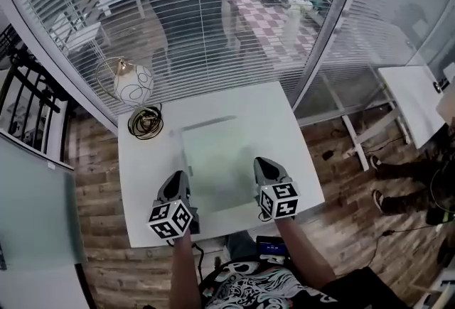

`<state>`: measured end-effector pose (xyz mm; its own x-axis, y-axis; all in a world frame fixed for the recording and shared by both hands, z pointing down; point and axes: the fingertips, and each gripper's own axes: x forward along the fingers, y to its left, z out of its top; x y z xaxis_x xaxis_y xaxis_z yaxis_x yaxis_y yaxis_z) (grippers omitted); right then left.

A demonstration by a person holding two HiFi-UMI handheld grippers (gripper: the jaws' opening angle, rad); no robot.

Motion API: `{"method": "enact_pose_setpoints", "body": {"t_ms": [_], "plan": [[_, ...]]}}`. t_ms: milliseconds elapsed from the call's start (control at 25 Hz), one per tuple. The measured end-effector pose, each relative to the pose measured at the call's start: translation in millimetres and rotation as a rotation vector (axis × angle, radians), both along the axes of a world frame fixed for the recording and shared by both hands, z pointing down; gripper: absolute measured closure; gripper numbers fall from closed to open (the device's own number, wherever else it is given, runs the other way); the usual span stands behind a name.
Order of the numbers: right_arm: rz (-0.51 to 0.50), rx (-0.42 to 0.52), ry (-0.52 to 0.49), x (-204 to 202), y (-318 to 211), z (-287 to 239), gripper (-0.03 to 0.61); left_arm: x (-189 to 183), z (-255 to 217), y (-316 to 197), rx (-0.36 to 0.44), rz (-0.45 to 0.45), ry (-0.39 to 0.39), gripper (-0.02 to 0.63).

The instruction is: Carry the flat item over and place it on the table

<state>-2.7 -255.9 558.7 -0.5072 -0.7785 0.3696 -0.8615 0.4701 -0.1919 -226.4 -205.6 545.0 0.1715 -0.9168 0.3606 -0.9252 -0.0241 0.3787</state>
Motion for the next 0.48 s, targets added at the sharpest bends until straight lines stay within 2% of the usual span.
{"method": "enact_pose_setpoints", "body": {"t_ms": [280,480], "plan": [[-0.013,0.124,0.032,-8.5,19.9,-31.7,0.572,2.8,-22.2,15.3,0.057,-0.001,-0.072,0.601],[-0.015,0.165,0.028,-9.8,30.8,-48.4,0.572,3.4,-35.1,23.7,0.068,-0.011,-0.117,0.601]]}}
